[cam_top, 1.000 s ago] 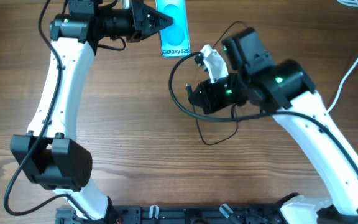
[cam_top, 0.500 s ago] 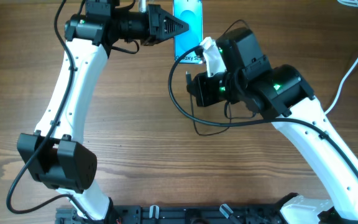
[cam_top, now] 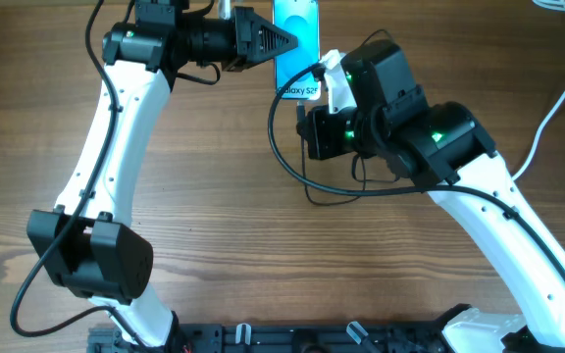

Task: Plug charger to phone and switch on socket
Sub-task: 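Push the USB-C plug into the phone's bottom port with the right gripper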

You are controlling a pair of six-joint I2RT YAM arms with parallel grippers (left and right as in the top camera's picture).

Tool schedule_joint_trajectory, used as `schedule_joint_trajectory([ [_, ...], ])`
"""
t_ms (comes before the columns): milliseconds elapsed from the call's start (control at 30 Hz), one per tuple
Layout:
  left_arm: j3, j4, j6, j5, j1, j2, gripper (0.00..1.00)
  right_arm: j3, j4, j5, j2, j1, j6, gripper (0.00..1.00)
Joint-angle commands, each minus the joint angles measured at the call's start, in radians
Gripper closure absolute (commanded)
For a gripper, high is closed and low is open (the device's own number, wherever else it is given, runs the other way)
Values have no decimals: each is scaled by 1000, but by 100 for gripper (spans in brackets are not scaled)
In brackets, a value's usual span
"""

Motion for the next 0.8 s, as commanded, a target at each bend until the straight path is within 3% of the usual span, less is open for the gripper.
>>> schedule_joint_trajectory([
  [0, 11, 32, 11, 65, -2, -13, 96, 8, 11, -55, 8, 0, 8, 95],
  [767, 11, 26, 16, 99, -2, -13, 96, 8, 30, 54, 8, -1, 31, 95],
])
